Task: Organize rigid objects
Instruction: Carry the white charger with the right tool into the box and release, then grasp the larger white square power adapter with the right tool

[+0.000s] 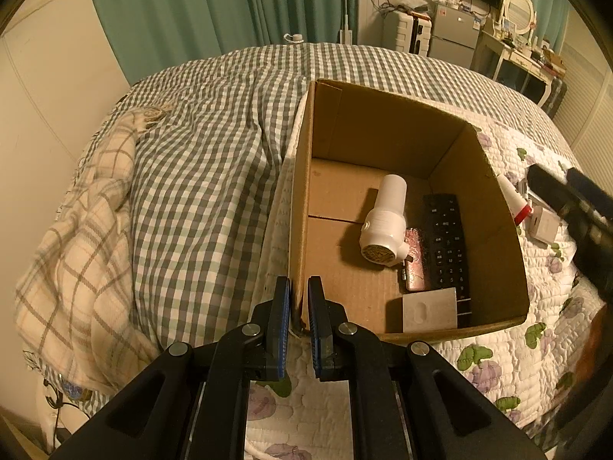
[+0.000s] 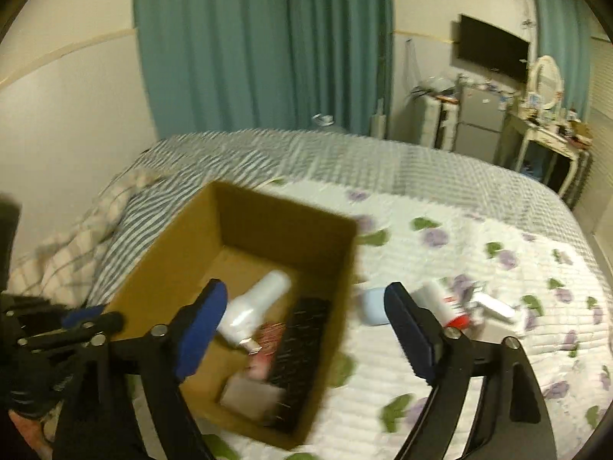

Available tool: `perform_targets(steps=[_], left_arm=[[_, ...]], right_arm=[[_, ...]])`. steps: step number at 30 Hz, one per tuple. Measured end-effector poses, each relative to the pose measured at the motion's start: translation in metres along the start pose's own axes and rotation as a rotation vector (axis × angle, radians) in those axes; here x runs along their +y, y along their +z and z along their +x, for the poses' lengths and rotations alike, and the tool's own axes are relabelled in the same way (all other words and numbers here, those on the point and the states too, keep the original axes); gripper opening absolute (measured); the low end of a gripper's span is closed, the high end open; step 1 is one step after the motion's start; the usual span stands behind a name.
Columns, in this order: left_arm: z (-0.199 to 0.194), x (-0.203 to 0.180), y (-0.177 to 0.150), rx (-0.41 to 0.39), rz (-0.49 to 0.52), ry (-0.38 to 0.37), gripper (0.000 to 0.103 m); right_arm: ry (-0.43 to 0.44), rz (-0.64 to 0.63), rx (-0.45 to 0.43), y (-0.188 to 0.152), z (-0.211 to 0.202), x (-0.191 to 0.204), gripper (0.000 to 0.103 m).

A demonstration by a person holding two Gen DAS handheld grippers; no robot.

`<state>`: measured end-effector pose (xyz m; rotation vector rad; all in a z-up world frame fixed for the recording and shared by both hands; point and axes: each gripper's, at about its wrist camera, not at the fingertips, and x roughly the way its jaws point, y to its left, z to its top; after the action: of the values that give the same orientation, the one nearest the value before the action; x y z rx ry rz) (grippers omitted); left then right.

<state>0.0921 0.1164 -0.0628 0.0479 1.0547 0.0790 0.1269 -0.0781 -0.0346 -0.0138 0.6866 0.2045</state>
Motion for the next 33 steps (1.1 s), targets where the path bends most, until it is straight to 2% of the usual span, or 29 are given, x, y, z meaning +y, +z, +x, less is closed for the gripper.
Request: perform_targets(steps=[5,9,16,21,26,29,32,33], left_arm=[[-0.002,-0.002,-0.001,0.003,0.006,0.014,0.009],[-0.002,-0.003,0.000,0.004,0.006,0.026,0.009],[-0.001,-0.003,0.000,0.005,0.013,0.038,0.009],[0.000,-0.003,0.000,0.007,0.013,0.043,0.009],[0.000,-0.003,0.000,0.006,0.015,0.043,0.009],[0.000,-0.004,0.000,0.006,0.012,0.042,0.009],[0.000,-0.004,0.000,0.006,0.014,0.043,0.009],[0.000,-0.003,0.000,0.007,0.014,0.042,0.009]], right_arm=[[-0.087,0.121,0.020,-0.006,0.006,-0.061,0.087],[-0.210,0.161,0.071,-0.022,0.018,-0.106,0.087],[-0.272,0.271,0.168,-0.058,0.045,-0.160,0.087],[-0.277,0.310,0.199,-0.074,0.064,-0.175,0.087],[-0.279,0.304,0.222,-0.079,0.082,-0.174,0.084],[-0.290,0.302,0.233,-0.080,0.091,-0.175,0.073],[-0.303,0.307,0.245,-0.082,0.098,-0.179,0.069],[-0.304,0.310,0.250,-0.083,0.100,-0.180,0.061]])
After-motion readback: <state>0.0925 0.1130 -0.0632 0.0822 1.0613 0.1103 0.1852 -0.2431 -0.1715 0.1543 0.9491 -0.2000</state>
